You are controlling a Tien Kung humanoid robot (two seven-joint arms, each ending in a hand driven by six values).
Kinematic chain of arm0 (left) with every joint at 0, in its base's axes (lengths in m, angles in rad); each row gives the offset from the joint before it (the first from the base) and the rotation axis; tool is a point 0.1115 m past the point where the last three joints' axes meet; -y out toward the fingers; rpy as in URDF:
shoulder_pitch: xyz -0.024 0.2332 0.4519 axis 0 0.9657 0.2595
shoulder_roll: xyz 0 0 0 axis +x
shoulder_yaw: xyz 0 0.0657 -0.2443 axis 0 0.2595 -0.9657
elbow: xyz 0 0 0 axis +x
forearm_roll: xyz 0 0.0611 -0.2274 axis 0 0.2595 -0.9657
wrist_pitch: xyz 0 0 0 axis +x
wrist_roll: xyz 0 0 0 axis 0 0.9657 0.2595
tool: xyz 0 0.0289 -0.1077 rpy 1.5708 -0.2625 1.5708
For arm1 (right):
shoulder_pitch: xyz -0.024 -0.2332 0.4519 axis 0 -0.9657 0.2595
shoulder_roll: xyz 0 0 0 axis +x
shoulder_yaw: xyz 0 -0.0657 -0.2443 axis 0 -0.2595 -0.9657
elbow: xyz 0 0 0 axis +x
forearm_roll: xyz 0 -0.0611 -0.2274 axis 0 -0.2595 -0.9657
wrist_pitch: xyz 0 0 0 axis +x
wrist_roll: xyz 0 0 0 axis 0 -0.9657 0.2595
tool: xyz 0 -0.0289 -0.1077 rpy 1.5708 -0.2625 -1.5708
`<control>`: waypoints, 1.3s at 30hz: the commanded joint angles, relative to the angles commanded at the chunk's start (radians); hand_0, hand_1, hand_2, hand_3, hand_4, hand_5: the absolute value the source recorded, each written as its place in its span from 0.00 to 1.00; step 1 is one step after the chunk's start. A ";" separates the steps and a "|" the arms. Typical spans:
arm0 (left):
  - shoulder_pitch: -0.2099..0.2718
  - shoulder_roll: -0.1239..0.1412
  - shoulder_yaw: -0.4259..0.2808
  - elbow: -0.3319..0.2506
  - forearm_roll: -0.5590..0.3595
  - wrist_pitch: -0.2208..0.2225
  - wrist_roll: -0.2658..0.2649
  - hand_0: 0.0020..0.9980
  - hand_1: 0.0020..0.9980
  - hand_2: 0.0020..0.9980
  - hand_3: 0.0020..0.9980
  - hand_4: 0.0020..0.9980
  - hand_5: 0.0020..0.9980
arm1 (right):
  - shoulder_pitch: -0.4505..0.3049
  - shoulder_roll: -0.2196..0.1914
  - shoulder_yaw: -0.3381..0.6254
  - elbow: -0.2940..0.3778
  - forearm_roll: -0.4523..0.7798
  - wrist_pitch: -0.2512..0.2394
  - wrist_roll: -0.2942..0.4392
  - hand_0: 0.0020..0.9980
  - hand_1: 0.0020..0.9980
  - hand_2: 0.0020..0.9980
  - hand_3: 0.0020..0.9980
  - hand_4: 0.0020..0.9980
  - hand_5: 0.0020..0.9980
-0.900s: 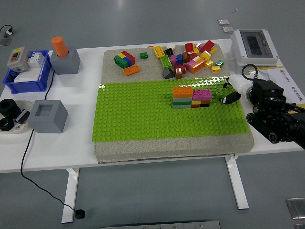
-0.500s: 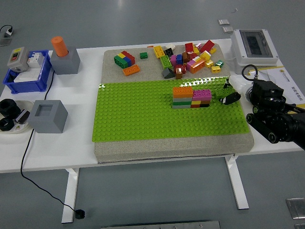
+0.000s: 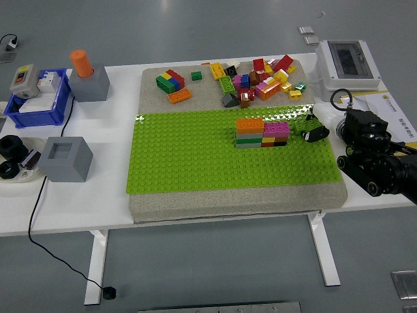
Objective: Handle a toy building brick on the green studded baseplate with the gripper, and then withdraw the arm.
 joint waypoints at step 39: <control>0.023 -0.010 0.003 0.000 -0.036 0.013 -0.011 0.81 0.83 0.80 0.55 0.58 0.36 | -0.037 -0.168 0.065 0.310 -0.099 -0.009 -0.042 0.81 0.81 0.82 0.53 0.58 0.37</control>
